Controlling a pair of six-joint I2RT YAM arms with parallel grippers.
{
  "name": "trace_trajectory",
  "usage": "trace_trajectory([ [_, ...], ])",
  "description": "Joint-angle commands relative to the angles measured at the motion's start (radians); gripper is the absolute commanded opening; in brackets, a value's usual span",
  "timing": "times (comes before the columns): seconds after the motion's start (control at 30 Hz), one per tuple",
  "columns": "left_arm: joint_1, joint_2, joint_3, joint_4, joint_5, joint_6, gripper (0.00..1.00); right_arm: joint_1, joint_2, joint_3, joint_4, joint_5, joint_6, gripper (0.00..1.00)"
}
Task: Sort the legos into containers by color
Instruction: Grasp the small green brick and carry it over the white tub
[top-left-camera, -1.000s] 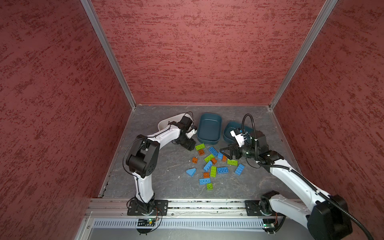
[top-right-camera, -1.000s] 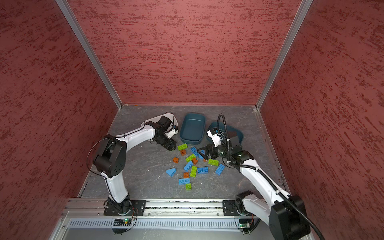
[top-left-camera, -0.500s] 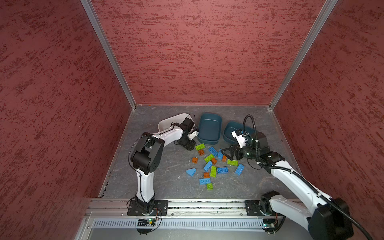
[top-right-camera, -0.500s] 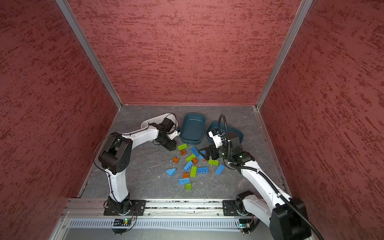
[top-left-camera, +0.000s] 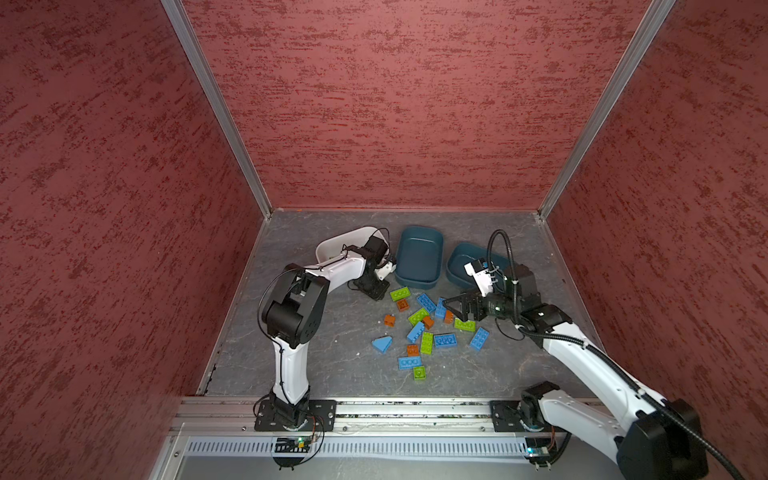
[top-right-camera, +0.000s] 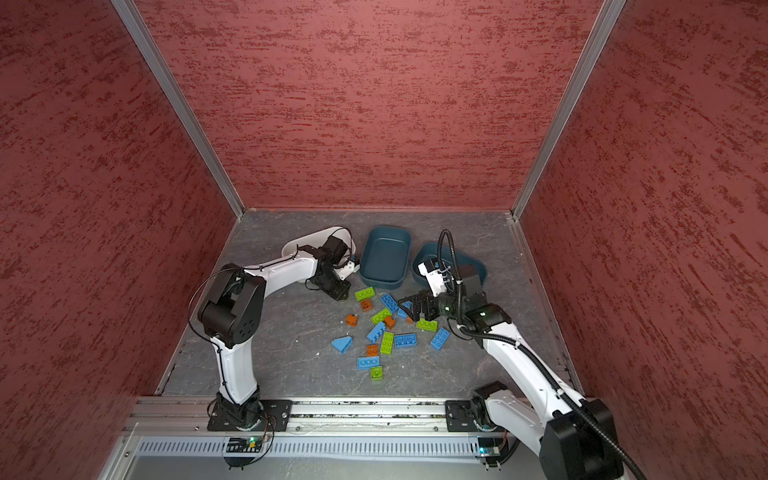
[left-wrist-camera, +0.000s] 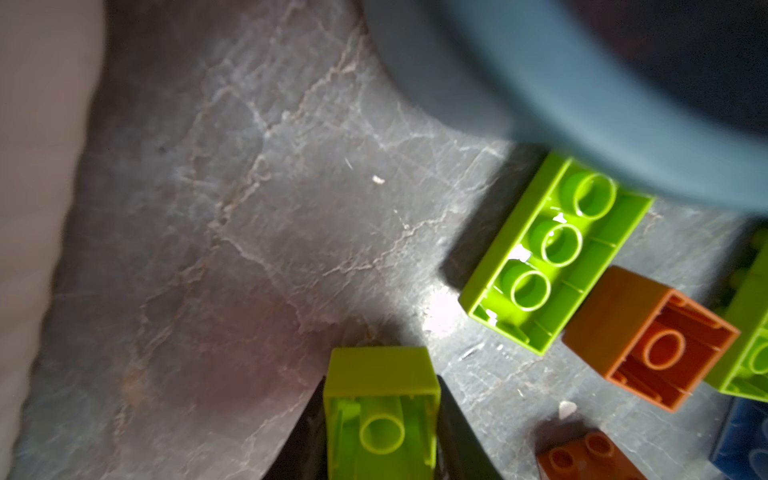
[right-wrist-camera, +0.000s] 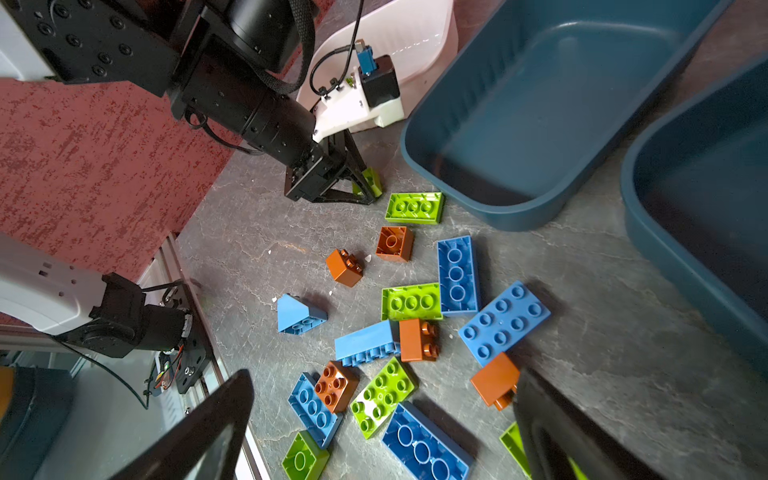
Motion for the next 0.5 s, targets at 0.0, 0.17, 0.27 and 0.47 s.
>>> trace_trajectory([
  [0.0, 0.023, -0.063, 0.06, -0.045, 0.012, -0.025, 0.35, -0.006, 0.0, 0.032, 0.0, 0.005, -0.025, 0.99],
  [0.17, 0.067, -0.088, 0.142, -0.056, 0.028, -0.066, 0.35, -0.006, 0.028, 0.076, 0.0, -0.005, -0.033, 0.99],
  [0.27, 0.116, -0.062, 0.228, -0.079, 0.027, -0.097, 0.35, -0.007, 0.053, 0.103, 0.002, -0.015, -0.035, 0.99],
  [0.47, 0.202, 0.047, 0.367, -0.059, 0.002, -0.147, 0.36, -0.007, 0.08, 0.136, 0.007, -0.022, -0.034, 0.99],
])
